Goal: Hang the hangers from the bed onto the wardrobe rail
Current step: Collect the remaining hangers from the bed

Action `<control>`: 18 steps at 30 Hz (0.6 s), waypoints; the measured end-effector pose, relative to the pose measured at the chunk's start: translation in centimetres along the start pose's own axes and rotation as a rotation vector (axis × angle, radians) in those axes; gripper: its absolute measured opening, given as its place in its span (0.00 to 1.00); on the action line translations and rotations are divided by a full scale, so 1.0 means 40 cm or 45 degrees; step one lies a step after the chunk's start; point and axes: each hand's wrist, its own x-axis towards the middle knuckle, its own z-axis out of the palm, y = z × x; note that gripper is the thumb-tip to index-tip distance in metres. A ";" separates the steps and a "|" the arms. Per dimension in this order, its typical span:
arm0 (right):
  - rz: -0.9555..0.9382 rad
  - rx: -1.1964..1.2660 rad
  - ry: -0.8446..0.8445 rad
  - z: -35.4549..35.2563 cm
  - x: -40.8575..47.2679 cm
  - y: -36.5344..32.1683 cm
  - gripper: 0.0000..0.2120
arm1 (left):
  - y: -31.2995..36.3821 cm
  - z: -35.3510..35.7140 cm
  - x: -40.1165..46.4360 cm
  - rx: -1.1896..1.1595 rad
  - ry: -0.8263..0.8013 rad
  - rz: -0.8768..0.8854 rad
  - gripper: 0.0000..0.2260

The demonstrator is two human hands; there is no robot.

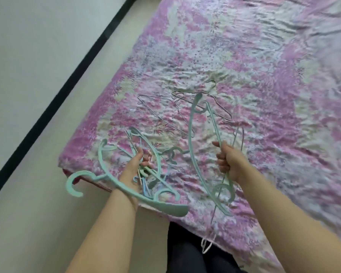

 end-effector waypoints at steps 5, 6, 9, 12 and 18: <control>-0.162 -0.449 -0.007 0.025 -0.034 -0.078 0.04 | 0.019 -0.009 -0.036 0.420 0.153 0.113 0.26; -0.184 -0.531 -0.047 0.037 -0.035 -0.087 0.05 | 0.018 -0.012 -0.041 0.490 0.212 0.130 0.23; -0.196 -0.634 -0.136 0.098 -0.039 -0.106 0.06 | 0.028 -0.003 -0.029 0.468 0.268 0.126 0.14; -0.247 -0.597 -0.083 0.184 -0.029 -0.119 0.01 | 0.051 0.026 -0.019 0.419 0.318 0.098 0.12; -0.436 -0.848 0.266 0.273 0.026 -0.165 0.09 | 0.079 0.002 0.036 0.260 0.319 0.089 0.15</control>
